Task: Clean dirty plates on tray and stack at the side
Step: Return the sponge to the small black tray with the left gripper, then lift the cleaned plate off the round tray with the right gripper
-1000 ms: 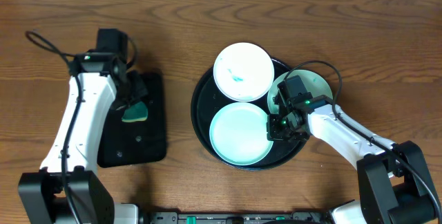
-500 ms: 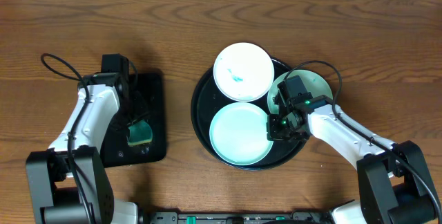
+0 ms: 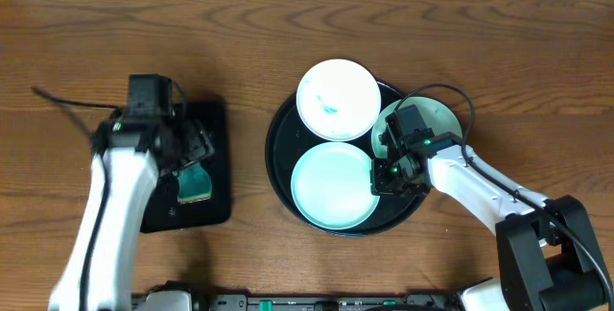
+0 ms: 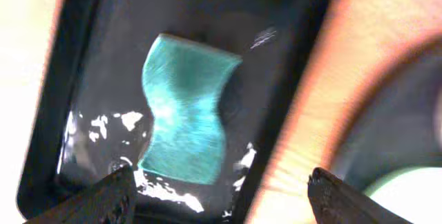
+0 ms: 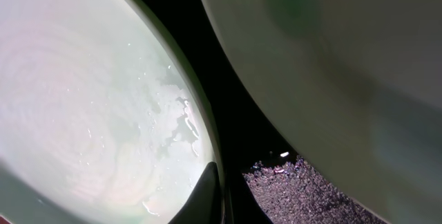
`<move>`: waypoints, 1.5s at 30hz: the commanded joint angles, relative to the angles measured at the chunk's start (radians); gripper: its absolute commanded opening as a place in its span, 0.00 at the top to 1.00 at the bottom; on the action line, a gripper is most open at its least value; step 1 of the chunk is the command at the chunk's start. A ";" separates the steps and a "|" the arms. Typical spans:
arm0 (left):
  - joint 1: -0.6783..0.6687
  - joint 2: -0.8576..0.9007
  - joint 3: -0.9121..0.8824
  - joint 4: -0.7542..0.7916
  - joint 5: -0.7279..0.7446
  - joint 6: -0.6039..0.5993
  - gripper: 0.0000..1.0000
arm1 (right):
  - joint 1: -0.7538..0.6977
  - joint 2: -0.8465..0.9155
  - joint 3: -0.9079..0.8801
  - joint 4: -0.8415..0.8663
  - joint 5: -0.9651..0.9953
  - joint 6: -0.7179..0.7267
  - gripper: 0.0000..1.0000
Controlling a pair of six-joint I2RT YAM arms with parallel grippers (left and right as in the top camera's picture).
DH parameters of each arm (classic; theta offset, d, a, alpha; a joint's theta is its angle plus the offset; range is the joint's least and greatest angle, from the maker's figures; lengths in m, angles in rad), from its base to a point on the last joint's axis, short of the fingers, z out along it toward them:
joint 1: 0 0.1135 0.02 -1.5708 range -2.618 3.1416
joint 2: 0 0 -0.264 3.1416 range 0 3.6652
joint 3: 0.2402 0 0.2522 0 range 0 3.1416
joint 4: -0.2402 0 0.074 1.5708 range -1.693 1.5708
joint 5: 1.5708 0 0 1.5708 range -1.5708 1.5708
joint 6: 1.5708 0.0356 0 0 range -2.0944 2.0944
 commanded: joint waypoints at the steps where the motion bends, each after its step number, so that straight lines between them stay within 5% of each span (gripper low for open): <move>1: -0.041 -0.173 0.035 -0.047 0.001 0.010 0.20 | 0.000 -0.005 0.007 0.006 -0.076 -0.020 0.99; 16: -0.051 -0.260 0.035 -0.169 0.002 0.006 0.19 | 0.000 -0.288 0.071 -0.097 -0.051 -0.004 0.99; 30: -0.051 -0.249 0.035 -0.158 0.032 0.006 0.19 | -0.002 -0.355 0.072 -0.247 0.370 0.077 0.99; 45: -0.051 -0.147 0.033 -0.158 0.053 0.007 0.18 | 0.204 -0.355 0.280 -0.247 0.743 -0.108 0.99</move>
